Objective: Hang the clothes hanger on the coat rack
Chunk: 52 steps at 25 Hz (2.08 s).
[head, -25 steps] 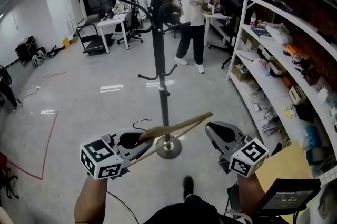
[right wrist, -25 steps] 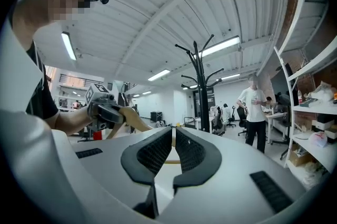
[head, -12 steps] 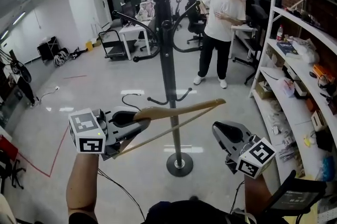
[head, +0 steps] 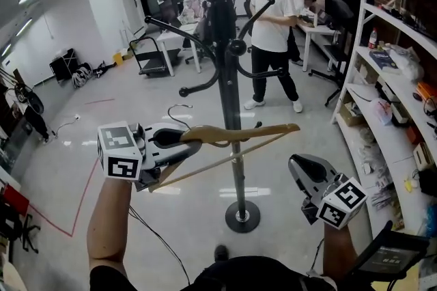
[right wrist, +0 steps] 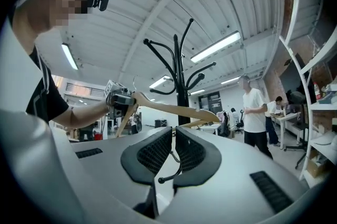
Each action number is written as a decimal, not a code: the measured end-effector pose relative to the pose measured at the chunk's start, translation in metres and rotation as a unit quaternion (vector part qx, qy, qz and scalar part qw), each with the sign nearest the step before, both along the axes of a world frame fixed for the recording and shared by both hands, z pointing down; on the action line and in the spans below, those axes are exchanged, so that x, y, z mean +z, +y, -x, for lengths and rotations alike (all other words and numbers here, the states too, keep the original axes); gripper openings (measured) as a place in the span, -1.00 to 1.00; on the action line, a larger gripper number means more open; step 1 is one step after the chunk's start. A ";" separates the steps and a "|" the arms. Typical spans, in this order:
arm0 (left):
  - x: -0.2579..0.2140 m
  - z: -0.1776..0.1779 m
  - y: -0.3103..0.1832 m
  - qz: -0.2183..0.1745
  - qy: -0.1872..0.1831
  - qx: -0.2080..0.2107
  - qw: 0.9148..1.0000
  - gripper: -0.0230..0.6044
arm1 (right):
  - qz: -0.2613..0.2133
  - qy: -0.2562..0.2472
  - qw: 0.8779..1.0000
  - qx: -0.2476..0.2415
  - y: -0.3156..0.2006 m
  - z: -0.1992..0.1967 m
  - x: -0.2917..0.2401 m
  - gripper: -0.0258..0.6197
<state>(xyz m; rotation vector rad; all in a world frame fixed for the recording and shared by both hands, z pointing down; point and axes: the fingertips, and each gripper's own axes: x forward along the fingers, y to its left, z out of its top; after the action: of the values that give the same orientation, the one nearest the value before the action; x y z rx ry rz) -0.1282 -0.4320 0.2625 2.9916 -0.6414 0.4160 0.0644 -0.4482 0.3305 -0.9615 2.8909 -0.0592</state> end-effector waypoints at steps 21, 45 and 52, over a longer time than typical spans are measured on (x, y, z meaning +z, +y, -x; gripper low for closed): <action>0.013 0.018 -0.070 0.020 0.006 0.145 0.989 -0.77 | 0.020 0.004 0.994 0.111 -0.034 0.018 0.017 -0.90; 0.046 -0.023 -0.107 0.043 -0.010 0.265 0.963 -0.77 | 0.033 0.026 0.980 0.192 -0.026 -0.018 0.023 -0.90; 0.056 -0.028 -0.112 0.045 -0.024 0.271 0.961 -0.77 | 0.035 0.025 0.980 0.193 -0.031 -0.026 0.025 -0.90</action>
<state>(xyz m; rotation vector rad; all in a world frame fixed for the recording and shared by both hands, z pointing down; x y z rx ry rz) -0.0999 -0.5441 0.3189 3.0342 0.2108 0.5215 0.0902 -0.4788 0.3553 -1.5362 2.7035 -0.1096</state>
